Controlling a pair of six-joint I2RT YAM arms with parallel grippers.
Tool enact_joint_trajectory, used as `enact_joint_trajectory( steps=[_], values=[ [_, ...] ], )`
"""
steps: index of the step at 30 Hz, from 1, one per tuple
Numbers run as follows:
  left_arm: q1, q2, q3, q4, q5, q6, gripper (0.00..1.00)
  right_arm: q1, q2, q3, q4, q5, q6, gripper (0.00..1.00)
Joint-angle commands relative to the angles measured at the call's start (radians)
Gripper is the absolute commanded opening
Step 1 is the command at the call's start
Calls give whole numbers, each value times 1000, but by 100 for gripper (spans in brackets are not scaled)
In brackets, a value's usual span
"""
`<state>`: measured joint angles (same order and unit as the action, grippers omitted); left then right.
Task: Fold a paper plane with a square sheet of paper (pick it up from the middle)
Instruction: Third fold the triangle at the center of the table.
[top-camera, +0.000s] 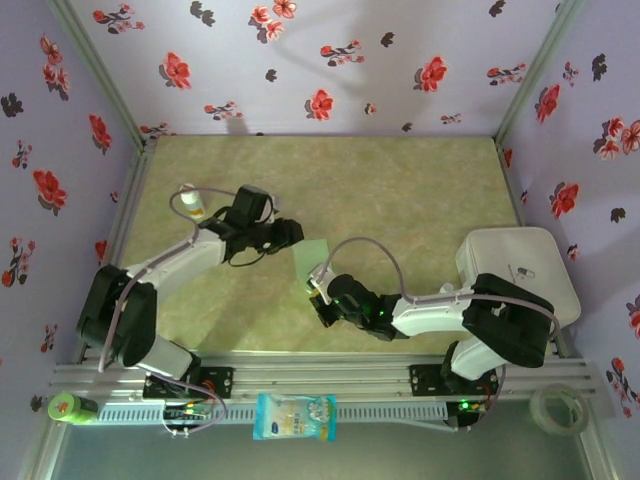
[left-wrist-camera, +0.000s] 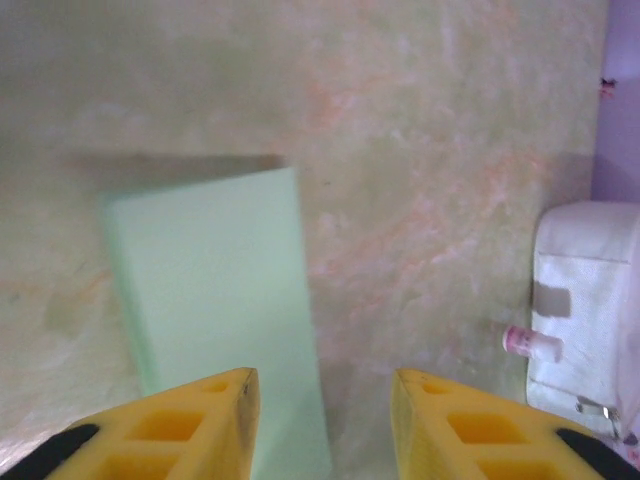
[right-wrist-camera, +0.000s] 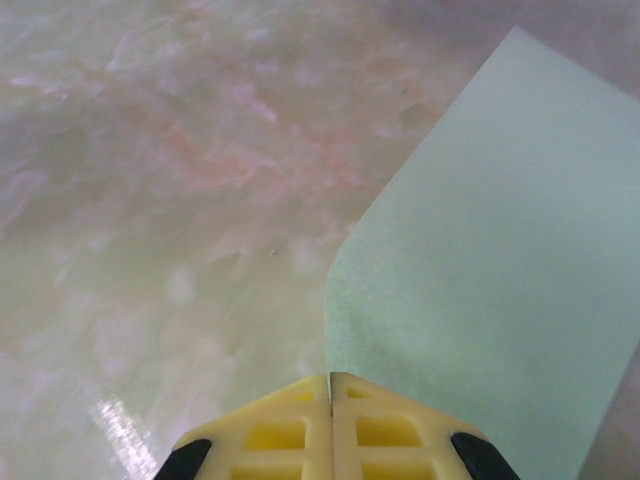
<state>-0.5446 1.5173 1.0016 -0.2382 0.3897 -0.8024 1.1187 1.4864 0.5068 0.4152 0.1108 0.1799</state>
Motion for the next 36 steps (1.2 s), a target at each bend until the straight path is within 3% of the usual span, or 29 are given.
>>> enact_joint_trajectory(
  steps=[1, 10, 26, 36],
  values=[
    [5, 89, 98, -91, 73, 117, 35, -16, -9, 15, -40, -96, 53, 0],
    [-5, 314, 214, -145, 99, 178, 18, -73, 8, 32, -30, -193, 131, 0],
    [-41, 494, 263, -208, 8, 253, 14, -127, 43, 51, -26, -258, 187, 0],
    [-48, 515, 270, -213, 0, 262, 13, -253, 117, 98, -50, -378, 257, 0]
  ],
)
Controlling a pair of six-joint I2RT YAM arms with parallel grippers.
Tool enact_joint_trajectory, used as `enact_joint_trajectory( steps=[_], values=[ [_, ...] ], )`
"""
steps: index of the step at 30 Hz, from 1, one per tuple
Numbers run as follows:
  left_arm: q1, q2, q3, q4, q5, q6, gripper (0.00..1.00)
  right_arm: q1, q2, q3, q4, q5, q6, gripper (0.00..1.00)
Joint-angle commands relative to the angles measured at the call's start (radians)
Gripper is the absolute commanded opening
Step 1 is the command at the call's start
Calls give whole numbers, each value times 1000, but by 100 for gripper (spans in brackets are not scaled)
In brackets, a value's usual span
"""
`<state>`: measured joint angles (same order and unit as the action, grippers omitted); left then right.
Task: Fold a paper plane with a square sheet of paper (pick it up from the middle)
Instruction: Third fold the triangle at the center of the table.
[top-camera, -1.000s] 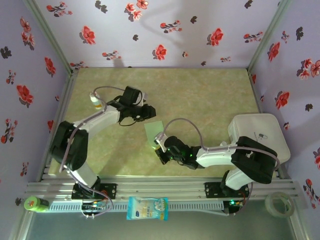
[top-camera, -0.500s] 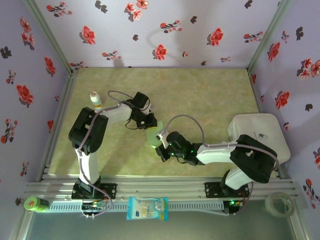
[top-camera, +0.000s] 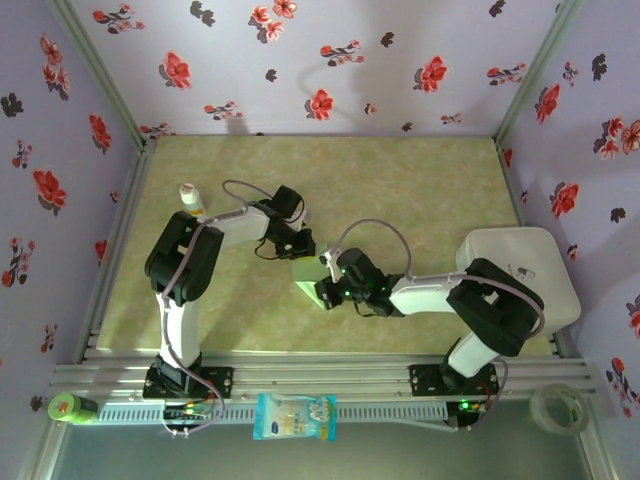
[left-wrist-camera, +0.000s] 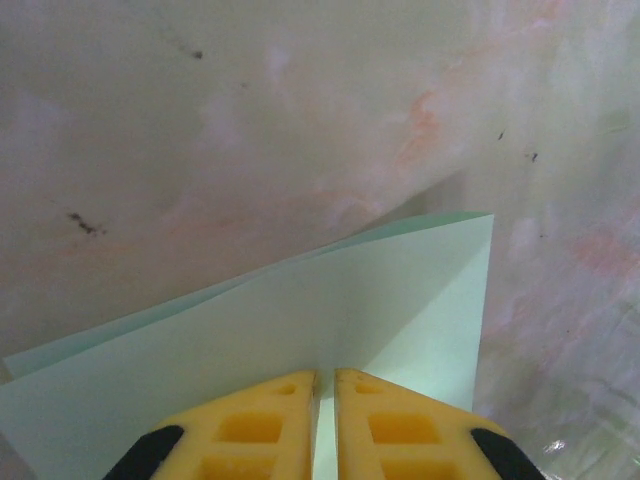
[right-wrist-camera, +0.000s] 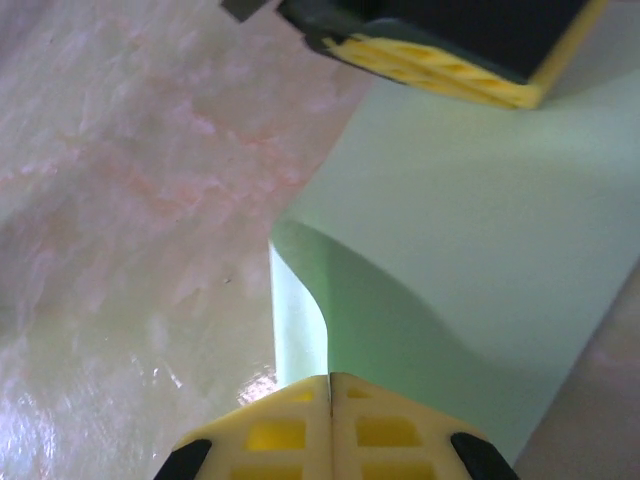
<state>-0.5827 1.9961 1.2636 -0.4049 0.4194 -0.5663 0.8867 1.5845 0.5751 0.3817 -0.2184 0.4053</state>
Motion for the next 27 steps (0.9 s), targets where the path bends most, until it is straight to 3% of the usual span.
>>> enact_joint_trajectory(
  steps=[1, 27],
  values=[
    [-9, 35, 8, -48, -31, 26, 13, -29, 23, 32, -15, -54, 34, 0],
    [-9, 17, 10, -57, -36, 13, 13, -106, 81, 121, -143, -161, 78, 0]
  ],
)
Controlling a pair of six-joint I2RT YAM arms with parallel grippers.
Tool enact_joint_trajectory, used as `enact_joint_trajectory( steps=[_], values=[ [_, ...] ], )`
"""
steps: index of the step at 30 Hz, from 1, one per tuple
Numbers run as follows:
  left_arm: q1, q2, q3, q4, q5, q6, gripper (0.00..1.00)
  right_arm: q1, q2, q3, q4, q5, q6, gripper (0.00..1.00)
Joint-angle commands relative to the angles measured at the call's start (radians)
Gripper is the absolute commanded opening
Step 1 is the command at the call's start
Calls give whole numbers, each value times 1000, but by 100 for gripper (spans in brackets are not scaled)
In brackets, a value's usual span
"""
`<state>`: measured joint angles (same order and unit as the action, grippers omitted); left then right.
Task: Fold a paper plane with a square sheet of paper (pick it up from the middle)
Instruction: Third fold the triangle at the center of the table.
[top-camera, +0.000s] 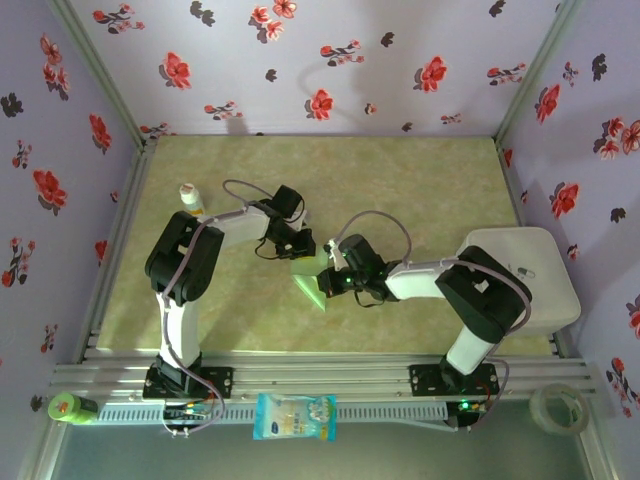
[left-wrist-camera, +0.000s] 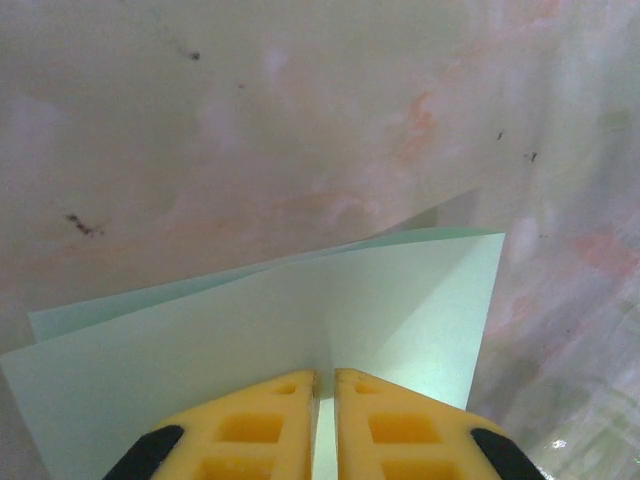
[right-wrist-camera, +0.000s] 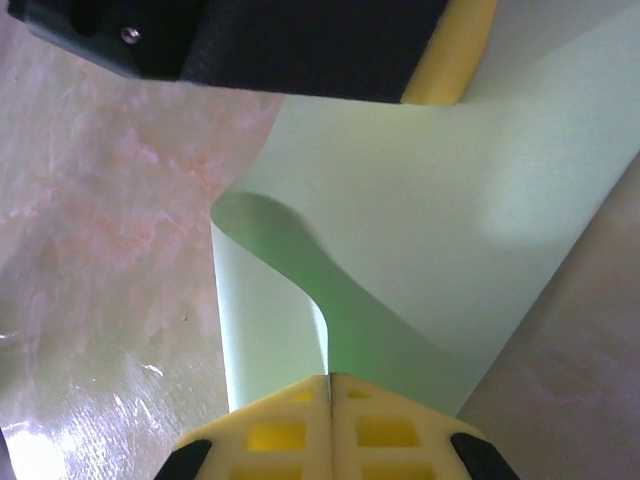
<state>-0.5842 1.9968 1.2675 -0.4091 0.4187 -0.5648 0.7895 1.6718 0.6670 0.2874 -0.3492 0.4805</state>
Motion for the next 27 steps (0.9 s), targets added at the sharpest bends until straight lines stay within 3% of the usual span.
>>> enact_joint_trajectory(
  steps=[1, 27],
  values=[
    [-8, 16, 6, -53, -35, 11, 13, -9, -9, 31, -55, -44, 5, 0],
    [-8, 3, -2, -47, -41, 0, 13, -7, 22, 97, -141, 12, -6, 0]
  ],
)
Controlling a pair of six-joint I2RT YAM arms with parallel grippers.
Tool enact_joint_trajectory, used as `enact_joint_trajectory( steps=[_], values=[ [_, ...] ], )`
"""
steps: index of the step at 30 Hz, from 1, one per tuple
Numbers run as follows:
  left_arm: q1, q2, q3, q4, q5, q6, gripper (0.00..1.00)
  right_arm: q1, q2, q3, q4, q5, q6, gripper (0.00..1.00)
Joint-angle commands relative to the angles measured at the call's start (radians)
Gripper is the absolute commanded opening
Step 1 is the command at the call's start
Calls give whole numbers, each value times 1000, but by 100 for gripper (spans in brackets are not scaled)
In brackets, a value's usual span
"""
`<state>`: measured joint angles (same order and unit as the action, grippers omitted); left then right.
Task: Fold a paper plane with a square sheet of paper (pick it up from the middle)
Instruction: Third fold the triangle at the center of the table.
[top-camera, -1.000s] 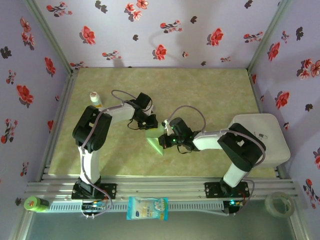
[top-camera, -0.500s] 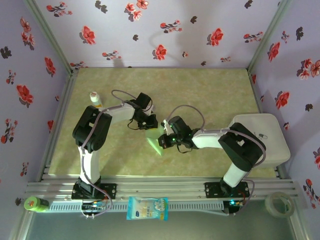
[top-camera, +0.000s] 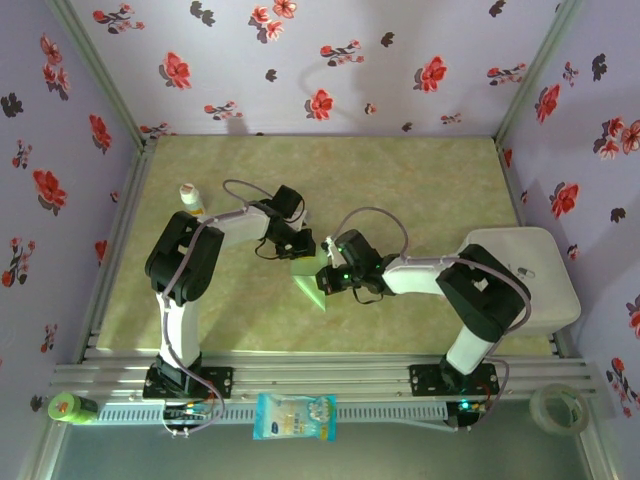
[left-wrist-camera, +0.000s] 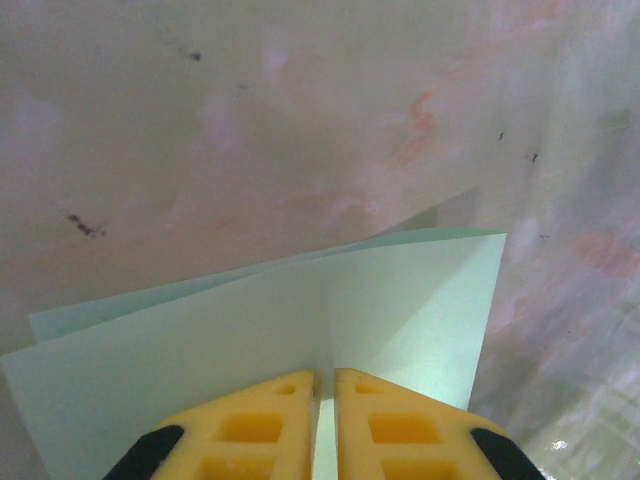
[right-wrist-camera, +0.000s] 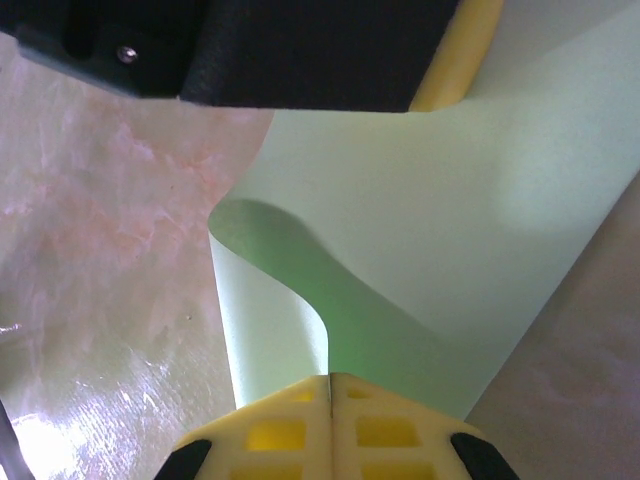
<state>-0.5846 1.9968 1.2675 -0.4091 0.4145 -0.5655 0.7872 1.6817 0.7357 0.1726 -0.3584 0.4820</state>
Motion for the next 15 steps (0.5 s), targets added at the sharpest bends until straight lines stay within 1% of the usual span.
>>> enact_joint_trajectory(
  steps=[1, 15],
  values=[
    [-9, 1, -2, -48, -36, 1, 13, -6, 13, 28, -30, 22, -10, 0],
    [-8, -3, -2, -45, -36, -3, 13, -6, 11, 28, -44, 41, -19, 0]
  ],
)
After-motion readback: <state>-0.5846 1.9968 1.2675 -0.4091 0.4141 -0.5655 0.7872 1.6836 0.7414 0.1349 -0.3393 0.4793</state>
